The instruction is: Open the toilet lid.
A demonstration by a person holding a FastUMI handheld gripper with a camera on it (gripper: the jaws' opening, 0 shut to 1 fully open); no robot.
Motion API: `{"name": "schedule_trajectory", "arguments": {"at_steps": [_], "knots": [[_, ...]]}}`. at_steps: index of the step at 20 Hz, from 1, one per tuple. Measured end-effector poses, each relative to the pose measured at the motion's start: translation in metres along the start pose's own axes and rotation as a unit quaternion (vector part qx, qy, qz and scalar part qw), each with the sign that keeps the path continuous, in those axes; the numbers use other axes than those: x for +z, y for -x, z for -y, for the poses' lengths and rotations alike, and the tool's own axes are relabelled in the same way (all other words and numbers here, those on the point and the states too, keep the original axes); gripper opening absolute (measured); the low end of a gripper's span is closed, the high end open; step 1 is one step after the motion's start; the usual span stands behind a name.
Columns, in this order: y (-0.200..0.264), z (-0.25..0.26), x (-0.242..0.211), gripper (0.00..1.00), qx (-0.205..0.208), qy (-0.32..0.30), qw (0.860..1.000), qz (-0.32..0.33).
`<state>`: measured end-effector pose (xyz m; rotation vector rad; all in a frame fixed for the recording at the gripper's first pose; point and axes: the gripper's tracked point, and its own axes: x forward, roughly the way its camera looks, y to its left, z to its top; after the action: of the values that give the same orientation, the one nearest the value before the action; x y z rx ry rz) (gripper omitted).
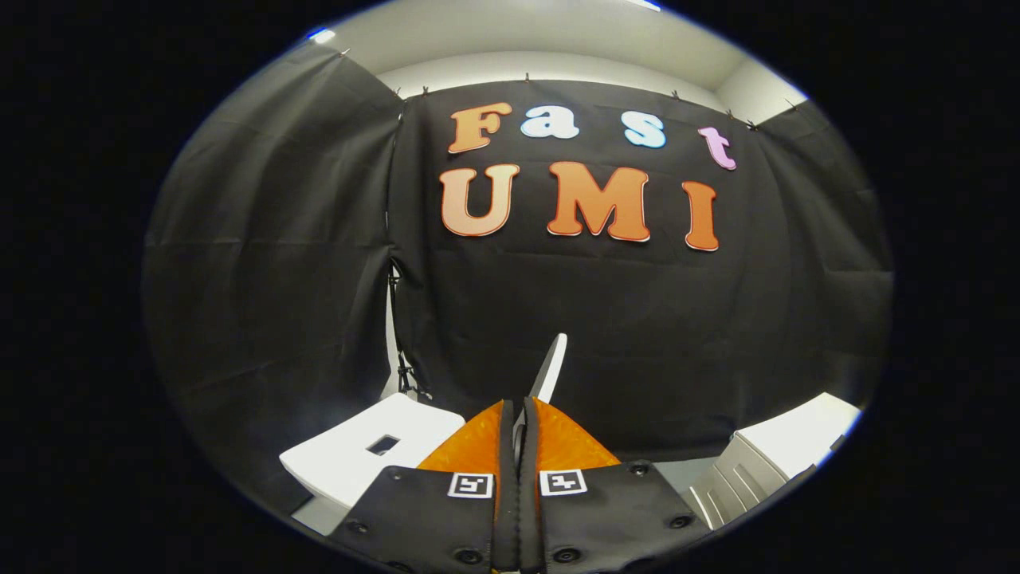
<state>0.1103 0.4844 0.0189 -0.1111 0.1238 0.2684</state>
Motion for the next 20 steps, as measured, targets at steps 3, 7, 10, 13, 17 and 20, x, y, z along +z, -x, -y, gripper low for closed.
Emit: {"name": "schedule_trajectory", "arguments": {"at_steps": [3,7,10,13,17,20], "knots": [[-0.003,-0.032,0.006,0.08,0.005,0.025,1.0,0.003],[-0.009,-0.071,0.01,0.08,0.015,0.044,0.999,0.002],[-0.011,-0.099,0.01,0.08,0.027,0.053,0.998,0.002],[-0.016,-0.127,0.01,0.08,0.042,0.058,0.997,0.005],[-0.016,-0.165,0.004,0.08,0.063,0.075,0.995,0.002],[-0.017,-0.188,0.003,0.08,0.076,0.086,0.993,0.001]]}}
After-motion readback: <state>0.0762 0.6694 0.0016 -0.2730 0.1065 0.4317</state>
